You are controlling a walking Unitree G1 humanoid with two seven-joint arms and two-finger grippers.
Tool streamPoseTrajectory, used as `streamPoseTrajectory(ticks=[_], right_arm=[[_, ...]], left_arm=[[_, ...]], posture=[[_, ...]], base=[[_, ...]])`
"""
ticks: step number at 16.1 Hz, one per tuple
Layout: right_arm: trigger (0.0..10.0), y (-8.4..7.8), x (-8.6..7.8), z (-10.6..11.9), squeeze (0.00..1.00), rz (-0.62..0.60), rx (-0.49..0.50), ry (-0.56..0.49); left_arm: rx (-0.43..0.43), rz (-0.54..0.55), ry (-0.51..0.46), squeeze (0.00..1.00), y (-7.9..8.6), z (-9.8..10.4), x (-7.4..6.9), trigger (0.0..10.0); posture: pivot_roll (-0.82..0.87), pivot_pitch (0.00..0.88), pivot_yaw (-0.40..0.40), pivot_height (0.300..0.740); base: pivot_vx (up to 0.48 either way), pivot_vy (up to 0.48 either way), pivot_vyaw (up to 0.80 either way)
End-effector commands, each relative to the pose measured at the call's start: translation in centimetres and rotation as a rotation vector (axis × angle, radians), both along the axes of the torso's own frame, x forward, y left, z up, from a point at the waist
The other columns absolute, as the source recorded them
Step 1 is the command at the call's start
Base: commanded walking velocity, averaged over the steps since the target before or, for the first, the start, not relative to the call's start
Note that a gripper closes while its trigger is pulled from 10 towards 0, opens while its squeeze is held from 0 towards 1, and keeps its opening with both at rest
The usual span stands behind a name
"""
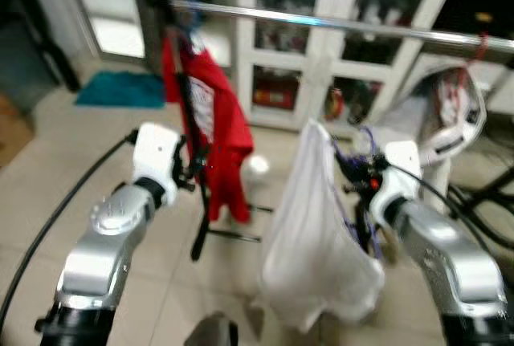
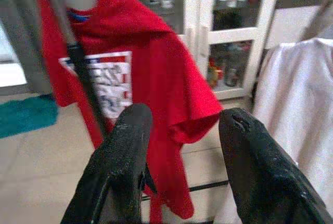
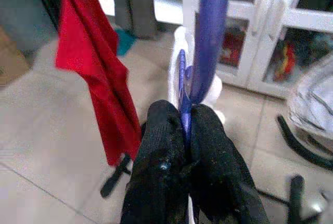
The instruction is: Hang hanger
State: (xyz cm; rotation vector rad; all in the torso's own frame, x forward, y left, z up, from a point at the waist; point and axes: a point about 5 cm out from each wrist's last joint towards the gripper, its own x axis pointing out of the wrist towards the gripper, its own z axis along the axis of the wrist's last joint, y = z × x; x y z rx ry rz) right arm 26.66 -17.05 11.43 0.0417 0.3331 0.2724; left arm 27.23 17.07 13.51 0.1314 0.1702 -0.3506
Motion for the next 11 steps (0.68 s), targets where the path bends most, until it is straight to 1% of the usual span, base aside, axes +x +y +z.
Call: streamPoseTrajectory(ticks=[1,3,6,8,10,11], right_arm=[[10.0,-1.1,0.3,1.2,0.0,-0.072,-0.032,-0.077],[10.0,-1.1,0.6,1.7,0.0,-0.114,-0.014,-0.122],[10.0,-1.3,0.7,2.0,0.0,-0.138,-0.021,-0.143],[10.0,-1.4,0.8,2.4,0.0,-0.144,-0.041,-0.163],[10.0,-1.6,1.2,2.8,0.0,-0.147,-0.09,-0.188],[10.0,-1.6,1.4,3.1,0.0,-0.147,-0.089,-0.196]], left_arm=[[-0.021,-0.032,-0.016,0.0,-0.8,0.4,0.1,10.0],[-0.026,-0.035,-0.029,0.0,-0.8,0.6,0.1,10.0],[-0.026,-0.043,-0.035,0.0,-0.8,0.6,0.1,10.0],[-0.028,-0.043,-0.042,0.0,-0.9,0.7,0.2,10.0],[-0.028,-0.042,-0.046,0.0,-0.9,0.7,0.2,10.0],[-0.027,-0.044,-0.047,0.0,-0.9,0.7,0.2,10.0]], posture=[[-0.01,0.0,-0.028,0.74],[-0.01,0.0,-0.028,0.74],[-0.01,0.0,-0.027,0.74],[-0.01,0.0,-0.029,0.74],[0.0,0.0,-0.033,0.74],[0.0,0.0,-0.033,0.74]], base=[[0.356,0.0,0.0],[0.368,0.0,0.0],[0.381,0.0,0.0],[0.388,0.0,0.0],[0.388,0.0,0.0],[0.386,0.0,0.0]])
